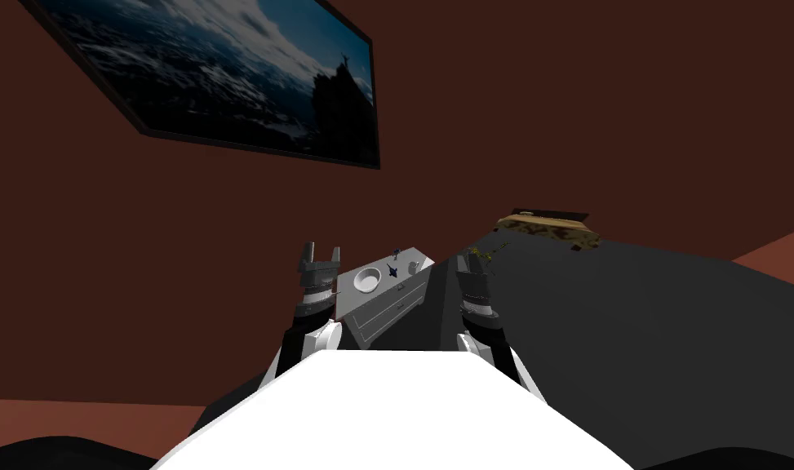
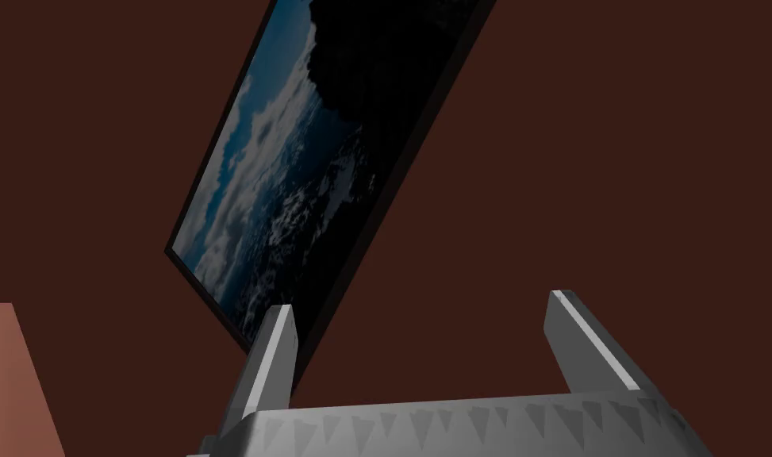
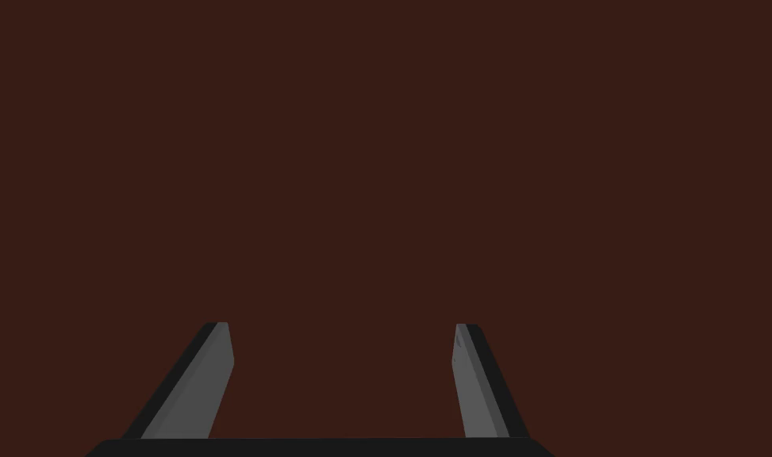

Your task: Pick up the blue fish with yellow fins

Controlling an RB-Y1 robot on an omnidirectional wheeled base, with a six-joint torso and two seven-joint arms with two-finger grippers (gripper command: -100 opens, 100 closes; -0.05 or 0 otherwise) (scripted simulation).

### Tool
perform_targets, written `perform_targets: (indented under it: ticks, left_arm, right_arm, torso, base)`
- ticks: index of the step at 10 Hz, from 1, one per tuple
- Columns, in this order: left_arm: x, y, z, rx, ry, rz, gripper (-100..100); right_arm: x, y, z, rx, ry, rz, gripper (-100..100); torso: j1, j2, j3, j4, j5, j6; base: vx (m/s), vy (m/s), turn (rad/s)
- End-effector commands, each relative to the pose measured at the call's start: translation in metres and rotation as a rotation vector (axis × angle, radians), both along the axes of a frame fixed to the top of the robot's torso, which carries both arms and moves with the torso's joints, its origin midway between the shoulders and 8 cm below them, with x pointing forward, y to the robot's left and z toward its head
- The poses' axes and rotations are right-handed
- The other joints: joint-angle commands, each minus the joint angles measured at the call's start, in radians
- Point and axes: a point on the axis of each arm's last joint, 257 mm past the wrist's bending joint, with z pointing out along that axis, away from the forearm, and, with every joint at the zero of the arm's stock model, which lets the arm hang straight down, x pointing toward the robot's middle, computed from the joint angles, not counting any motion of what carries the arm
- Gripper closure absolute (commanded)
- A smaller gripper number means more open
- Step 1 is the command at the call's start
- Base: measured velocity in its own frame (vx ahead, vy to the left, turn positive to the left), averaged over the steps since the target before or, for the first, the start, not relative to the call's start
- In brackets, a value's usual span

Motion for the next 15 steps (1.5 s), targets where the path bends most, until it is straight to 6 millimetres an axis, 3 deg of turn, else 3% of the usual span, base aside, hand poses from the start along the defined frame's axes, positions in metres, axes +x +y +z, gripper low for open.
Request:
perform_targets:
  ticks: [1, 6, 10, 11, 15]
  left_arm:
    - [0.000, -0.004, -0.006, 0.030, 0.016, -0.023, -100]
    - [-0.001, -0.009, -0.043, 0.086, 0.095, -0.103, -100]
    - [-0.006, -0.003, -0.104, 0.084, 0.227, -0.186, -100]
    - [-0.006, -0.003, -0.106, 0.090, 0.234, -0.189, -100]
    - [-0.018, 0.009, -0.170, 0.063, 0.381, -0.256, -100]
  right_arm:
    - [0.000, 0.000, 0.000, 0.000, 0.000, 0.000, 0]
    - [0.000, 0.000, 0.000, 0.000, 0.000, 0.000, 0]
    - [0.000, 0.000, 0.000, 0.000, 0.000, 0.000, 0]
    - [0.000, 0.000, 0.000, 0.000, 0.000, 0.000, 0]
    - [0.000, 0.000, 0.000, 0.000, 0.000, 0.000, 0]
  torso:
    - [0.000, 0.000, 0.000, 0.000, 0.000, 0.000]
    - [-0.007, 0.000, 0.000, 0.000, -0.001, 0.000]
    - [-0.009, -0.002, -0.001, -0.001, -0.002, 0.000]
    - [-0.008, -0.003, -0.002, -0.001, -0.002, 0.000]
    - [-0.006, -0.003, -0.002, -0.001, -0.002, 0.000]
  base:
    - [0.004, -0.034, -0.014]
    - [0.009, -0.097, -0.045]
    - [0.041, -0.134, -0.133]
    - [0.054, -0.080, -0.051]
    - [0.060, -0.095, -0.146]
